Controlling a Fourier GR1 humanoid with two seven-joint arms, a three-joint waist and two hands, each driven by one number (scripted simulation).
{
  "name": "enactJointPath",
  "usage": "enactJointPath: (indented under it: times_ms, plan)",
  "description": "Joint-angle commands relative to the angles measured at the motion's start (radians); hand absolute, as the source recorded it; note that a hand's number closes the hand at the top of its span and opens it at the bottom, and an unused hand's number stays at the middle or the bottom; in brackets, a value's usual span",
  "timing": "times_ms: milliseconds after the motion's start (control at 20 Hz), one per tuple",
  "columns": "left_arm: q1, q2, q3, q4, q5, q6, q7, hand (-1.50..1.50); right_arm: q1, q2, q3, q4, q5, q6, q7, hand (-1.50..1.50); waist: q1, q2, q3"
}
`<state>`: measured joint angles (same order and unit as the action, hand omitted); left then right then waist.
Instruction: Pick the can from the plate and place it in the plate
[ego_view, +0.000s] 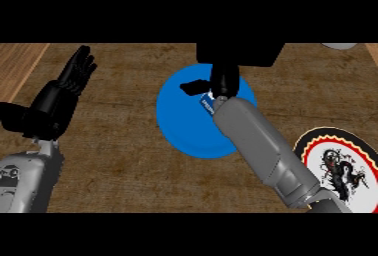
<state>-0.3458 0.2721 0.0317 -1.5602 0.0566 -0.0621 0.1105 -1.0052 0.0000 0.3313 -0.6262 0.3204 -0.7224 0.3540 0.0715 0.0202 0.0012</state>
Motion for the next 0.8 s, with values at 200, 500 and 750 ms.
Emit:
enactJointPath:
  times_ms: [200,500,750]
  plan:
    - [0.013,0.037,0.058,0.018,0.004,-0.01,-0.027,0.0,0.0,0.0,-0.069,-0.083,-0.213,-0.106,-0.14,-1.5,-0.041,-0.014,-0.001]
    - [0.079,0.016,0.06,-0.058,0.01,0.002,0.016,0.0,0.187,-0.092,-0.16,-0.248,-0.238,-0.021,-0.233,-1.5,-0.077,-0.024,-0.001]
    - [0.107,0.041,0.088,-0.11,0.03,-0.021,0.06,0.0,0.4,-0.159,-0.157,-0.473,-0.261,0.049,-0.278,-1.5,-0.083,-0.027,-0.001]
